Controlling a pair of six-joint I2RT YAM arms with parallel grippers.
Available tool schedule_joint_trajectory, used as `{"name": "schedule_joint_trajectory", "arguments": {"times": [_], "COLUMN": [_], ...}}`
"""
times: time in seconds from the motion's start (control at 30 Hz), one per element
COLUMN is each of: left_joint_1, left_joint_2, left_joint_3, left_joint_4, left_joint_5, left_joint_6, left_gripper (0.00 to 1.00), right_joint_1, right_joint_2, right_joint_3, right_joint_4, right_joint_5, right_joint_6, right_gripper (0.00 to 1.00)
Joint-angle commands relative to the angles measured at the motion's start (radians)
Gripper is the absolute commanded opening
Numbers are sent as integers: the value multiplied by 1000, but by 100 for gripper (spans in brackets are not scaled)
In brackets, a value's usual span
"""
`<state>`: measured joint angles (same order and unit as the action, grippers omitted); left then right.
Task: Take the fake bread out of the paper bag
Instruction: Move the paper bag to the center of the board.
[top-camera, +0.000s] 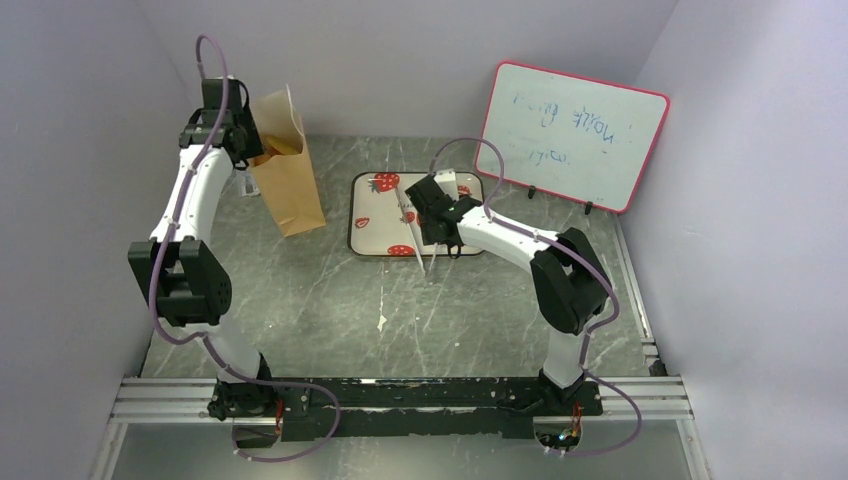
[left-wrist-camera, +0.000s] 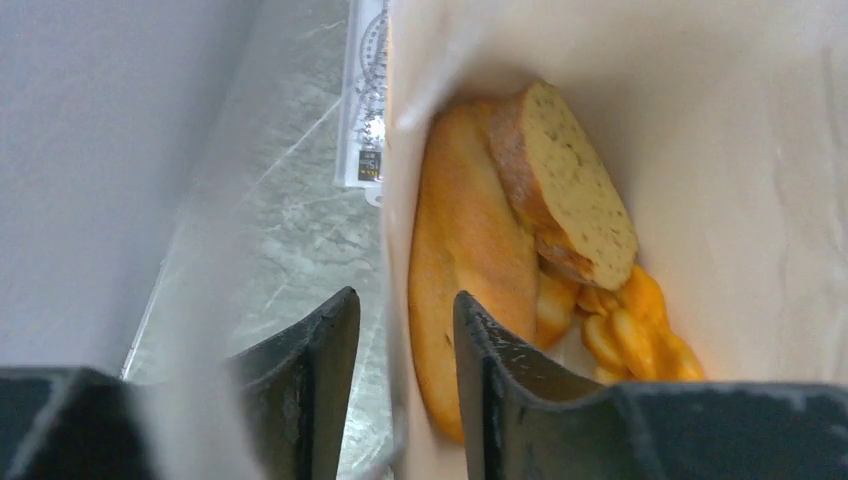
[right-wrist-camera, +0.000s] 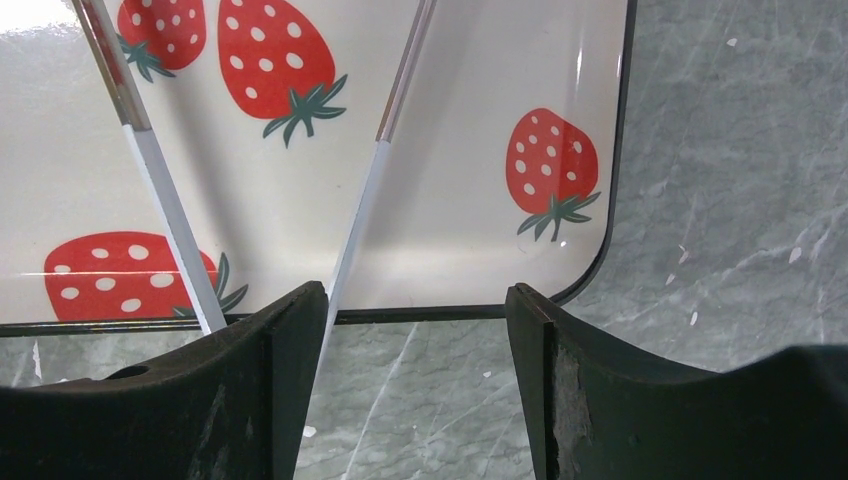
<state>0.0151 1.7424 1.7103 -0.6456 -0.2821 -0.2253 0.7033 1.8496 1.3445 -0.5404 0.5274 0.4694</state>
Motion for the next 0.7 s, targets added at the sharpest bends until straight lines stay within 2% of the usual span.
{"name": "schedule_joint_trajectory", "arguments": {"times": [0.0,0.03,0.07,0.43,0.67], "left_joint_1": [40,45,49,51,47], "left_joint_2": [56,63,65,3,-52], "left_joint_3": [96,105,110,142,84], "left_joint_4": [-69,-71,-71,-104,-112], "left_joint_5": [95,105,123,108,198], "left_joint_6": [-46,-51,-51,-25,16], "left_gripper": [19,8,7,7,7], "right_joint_1": [-1,-1,-1,-2,-1], "right_joint_2": [6,4,4,-4,2], "right_joint_3": [9,5,3,-33,-24], "right_joint_4": [23,23,26,47,50], "right_joint_5": [2,2,3,-12,-23], "right_joint_6": [-11,-11,-9,3,0], "right_gripper": [67,67,67,67,67]}}
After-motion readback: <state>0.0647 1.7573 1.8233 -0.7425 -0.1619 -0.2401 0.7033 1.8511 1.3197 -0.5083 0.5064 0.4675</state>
